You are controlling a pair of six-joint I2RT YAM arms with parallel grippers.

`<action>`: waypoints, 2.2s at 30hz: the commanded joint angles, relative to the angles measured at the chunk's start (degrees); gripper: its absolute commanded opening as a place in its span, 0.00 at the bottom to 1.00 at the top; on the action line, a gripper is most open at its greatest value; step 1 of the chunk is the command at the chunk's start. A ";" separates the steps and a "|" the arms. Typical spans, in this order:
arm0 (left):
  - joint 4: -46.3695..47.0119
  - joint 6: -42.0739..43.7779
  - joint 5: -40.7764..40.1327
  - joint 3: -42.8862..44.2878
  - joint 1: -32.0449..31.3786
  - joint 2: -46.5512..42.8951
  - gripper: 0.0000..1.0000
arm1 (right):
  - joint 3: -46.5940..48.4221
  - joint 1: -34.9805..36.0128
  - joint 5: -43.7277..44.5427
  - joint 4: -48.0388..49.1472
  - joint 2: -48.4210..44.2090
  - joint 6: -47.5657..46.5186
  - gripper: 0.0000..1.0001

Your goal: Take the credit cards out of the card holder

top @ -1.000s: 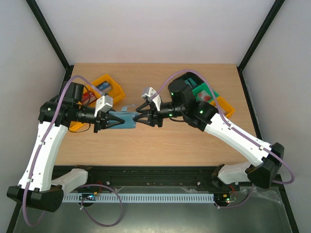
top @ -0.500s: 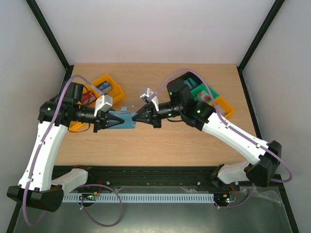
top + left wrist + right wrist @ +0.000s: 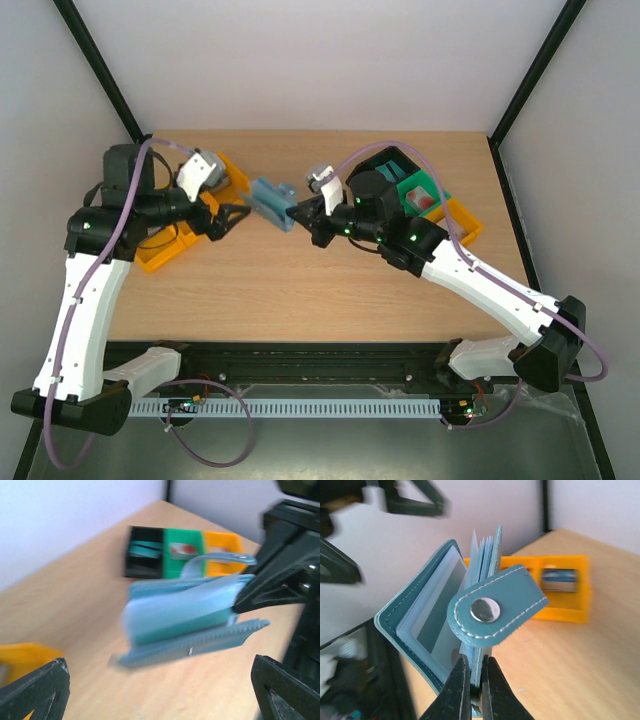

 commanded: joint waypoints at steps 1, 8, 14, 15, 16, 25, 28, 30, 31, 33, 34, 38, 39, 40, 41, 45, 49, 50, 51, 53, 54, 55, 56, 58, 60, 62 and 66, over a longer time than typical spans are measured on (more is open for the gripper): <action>6.52 -10.51 -20.49 4.54 0.34 0.12 0.99 | 0.87 -0.17 24.63 2.00 -2.16 3.41 0.02; -1.25 -21.90 -17.94 10.19 0.34 1.82 0.99 | -1.15 0.85 37.30 10.14 -4.02 1.96 0.02; 4.35 -32.69 -8.81 7.01 1.07 3.36 0.99 | -7.75 1.57 34.64 23.18 -6.18 2.66 0.02; 7.42 -34.85 -6.70 5.59 1.39 3.75 1.00 | -8.74 1.69 34.42 24.72 -6.12 3.11 0.02; 11.23 -37.79 -4.98 3.61 1.61 3.92 1.00 | -9.94 1.74 34.19 26.28 -5.99 3.34 0.02; 46.27 -66.07 -0.95 -17.36 1.29 2.14 1.00 | -10.73 3.79 33.36 28.92 -1.25 0.66 0.02; 55.59 -72.48 -0.76 -25.46 0.36 0.45 1.00 | -10.21 4.73 32.77 28.92 0.63 -1.25 0.01; 60.29 -74.31 -0.21 -29.45 0.24 -0.79 0.99 | -9.52 5.00 32.55 28.43 2.17 -1.54 0.02; 61.61 -74.73 -0.50 -30.79 0.48 -1.55 0.99 | -9.10 5.05 32.26 28.10 2.96 -1.72 0.02; 66.60 -76.92 0.60 -33.77 1.39 -2.86 0.99 | -8.27 5.34 31.67 27.27 4.40 -2.33 0.02; 70.82 -78.37 1.83 -35.42 2.08 -3.57 0.99 | -8.01 5.44 31.65 27.12 4.97 -2.59 0.02; 77.84 -82.87 2.64 -42.07 5.13 -6.59 0.99 | -7.19 5.58 31.55 26.83 5.99 -3.27 0.02; 77.81 -82.99 2.06 -43.18 5.24 -7.22 0.99 | -7.02 5.66 31.42 26.69 6.17 -3.63 0.02; 77.05 -82.64 1.31 -44.11 5.26 -7.61 1.00 | -6.88 5.75 31.39 26.62 6.33 -4.09 0.02; 76.13 -82.63 0.71 -45.16 5.19 -8.06 0.99 | -6.54 5.96 31.34 26.48 6.67 -4.40 0.02; 74.66 -82.50 -0.50 -47.84 4.80 -8.82 1.00 | -4.81 7.14 31.33 25.18 8.21 -6.76 0.02; 75.09 -81.87 0.61 -47.83 4.48 -8.74 0.99 | -3.07 10.58 34.92 23.81 10.17 -11.84 0.02; 74.76 -81.09 1.69 -47.85 4.39 -8.78 0.95 | -2.45 11.34 35.54 23.07 10.69 -12.61 0.02; 74.31 -80.64 2.11 -47.86 4.29 -8.82 0.93 | -1.84 11.49 35.65 22.69 11.13 -12.82 0.02; 72.33 -79.35 2.95 -48.25 4.14 -9.11 0.84 | -1.39 11.56 34.77 22.41 11.36 -12.54 0.02; 72.00 -79.25 3.12 -48.82 4.12 -9.35 0.76 | -1.53 11.54 34.13 22.74 11.13 -12.43 0.02; 71.78 -79.46 2.93 -49.34 4.11 -9.69 0.71 | -1.74 11.55 33.55 23.19 10.94 -12.34 0.02; 71.69 -79.70 2.70 -49.88 4.11 -9.98 0.67 | -1.84 11.54 33.28 23.62 10.73 -12.24 0.02; 71.50 -80.18 2.34 -50.51 4.20 -10.26 0.65 | -1.90 11.50 33.41 23.73 10.62 -12.30 0.01; 71.10 -80.40 2.27 -50.76 4.32 -10.38 0.72 | -1.70 11.53 33.94 23.41 10.60 -12.63 0.02; 71.47 -80.40 2.57 -50.55 4.53 -10.41 0.88 | -1.67 11.50 34.65 23.06 10.67 -13.13 0.02; 72.23 -80.41 3.07 -50.02 4.90 -10.61 0.99 | -1.57 11.53 35.35 22.67 10.77 -13.76 0.02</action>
